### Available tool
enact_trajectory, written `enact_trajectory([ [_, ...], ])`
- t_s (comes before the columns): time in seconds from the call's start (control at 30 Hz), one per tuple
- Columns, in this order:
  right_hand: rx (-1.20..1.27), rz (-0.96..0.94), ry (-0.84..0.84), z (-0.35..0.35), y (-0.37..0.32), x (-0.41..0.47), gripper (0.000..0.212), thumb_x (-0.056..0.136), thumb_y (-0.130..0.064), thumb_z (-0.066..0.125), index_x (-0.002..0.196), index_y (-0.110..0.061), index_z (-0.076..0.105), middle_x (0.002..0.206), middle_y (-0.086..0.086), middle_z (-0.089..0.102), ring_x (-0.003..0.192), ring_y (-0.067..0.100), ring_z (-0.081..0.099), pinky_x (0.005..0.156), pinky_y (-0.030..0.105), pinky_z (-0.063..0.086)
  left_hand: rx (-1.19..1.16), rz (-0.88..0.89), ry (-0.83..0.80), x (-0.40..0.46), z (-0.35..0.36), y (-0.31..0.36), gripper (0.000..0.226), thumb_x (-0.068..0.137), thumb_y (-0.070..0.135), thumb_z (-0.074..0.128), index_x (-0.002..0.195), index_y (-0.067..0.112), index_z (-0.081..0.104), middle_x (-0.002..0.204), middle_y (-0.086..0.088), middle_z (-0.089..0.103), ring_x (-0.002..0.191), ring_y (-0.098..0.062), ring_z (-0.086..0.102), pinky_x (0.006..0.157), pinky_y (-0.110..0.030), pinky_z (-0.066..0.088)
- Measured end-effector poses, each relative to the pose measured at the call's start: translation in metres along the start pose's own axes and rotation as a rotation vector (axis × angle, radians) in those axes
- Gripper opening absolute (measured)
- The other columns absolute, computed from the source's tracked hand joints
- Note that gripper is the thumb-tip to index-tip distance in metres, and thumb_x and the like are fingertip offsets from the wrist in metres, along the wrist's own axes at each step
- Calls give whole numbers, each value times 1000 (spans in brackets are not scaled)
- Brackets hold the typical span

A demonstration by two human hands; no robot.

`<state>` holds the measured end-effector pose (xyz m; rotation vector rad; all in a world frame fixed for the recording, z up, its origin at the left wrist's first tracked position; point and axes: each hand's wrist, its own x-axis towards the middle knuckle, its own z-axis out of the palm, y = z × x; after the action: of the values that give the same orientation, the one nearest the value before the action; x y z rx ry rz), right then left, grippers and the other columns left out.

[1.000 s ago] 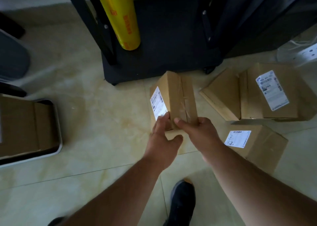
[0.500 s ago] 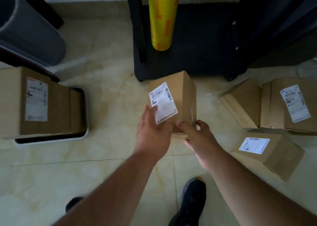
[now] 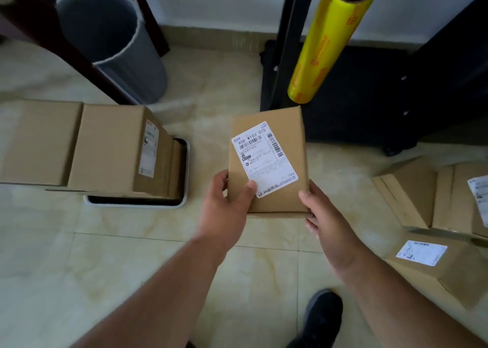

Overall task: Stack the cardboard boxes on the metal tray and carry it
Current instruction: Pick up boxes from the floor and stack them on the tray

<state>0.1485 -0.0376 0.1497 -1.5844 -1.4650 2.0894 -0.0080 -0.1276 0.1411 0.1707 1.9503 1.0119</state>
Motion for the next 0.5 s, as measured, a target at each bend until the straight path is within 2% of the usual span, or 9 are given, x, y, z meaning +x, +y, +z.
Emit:
enact_trajectory([
  [0.1, -51, -58, 7, 26, -19, -6, 30, 105, -37, 46, 125, -53, 61, 115, -37, 69, 107, -21, 60, 92, 20, 40, -51, 37, 23, -8, -27, 11, 36, 96, 37, 72, 127, 39, 52, 103, 28, 67, 79, 24, 62, 61, 1, 44],
  [0.17, -92, -108, 4, 46, -31, -9, 39, 97, -46, 45, 133, -51, 60, 126, -32, 68, 118, -14, 59, 100, 27, 40, -93, 65, 31, -13, -51, 20, 37, 96, 33, 73, 126, 38, 52, 101, 27, 69, 81, 22, 64, 63, 1, 45],
  [0.23, -112, -161, 4, 67, -41, -12, 47, 96, -45, 42, 139, -44, 59, 133, -25, 67, 126, -5, 58, 109, 33, 40, -125, 100, 60, -17, -77, 29, 39, 95, 31, 74, 128, 37, 55, 99, 25, 73, 86, 19, 66, 66, -1, 48],
  [0.3, -132, -208, 1, 90, -52, -18, 47, 97, -44, 41, 141, -43, 59, 134, -24, 67, 128, -4, 58, 112, 34, 40, -136, 137, 101, -18, -104, 36, 41, 93, 33, 75, 130, 40, 57, 102, 30, 74, 92, 12, 69, 76, -10, 56],
  [0.37, -169, -238, -8, 114, -59, -23, 47, 97, -47, 41, 141, -46, 57, 135, -25, 65, 128, -3, 57, 113, 36, 42, -150, 164, 151, -18, -131, 39, 42, 92, 36, 76, 131, 40, 60, 106, 28, 75, 96, 3, 73, 84, -25, 61],
  [0.4, -183, -248, -9, 127, -61, -24, 46, 97, -48, 41, 140, -47, 57, 135, -25, 65, 128, -2, 58, 112, 37, 42, -167, 172, 171, -18, -144, 39, 44, 92, 36, 76, 133, 38, 60, 106, 24, 76, 96, -2, 75, 84, -27, 62],
  [0.5, -191, -280, -11, 163, -69, -29, 43, 96, -49, 42, 134, -47, 61, 130, -24, 67, 122, -5, 60, 105, 31, 46, -192, 193, 201, -14, -179, 35, 50, 92, 36, 75, 140, 35, 58, 106, 22, 77, 94, -2, 76, 76, -22, 60],
])
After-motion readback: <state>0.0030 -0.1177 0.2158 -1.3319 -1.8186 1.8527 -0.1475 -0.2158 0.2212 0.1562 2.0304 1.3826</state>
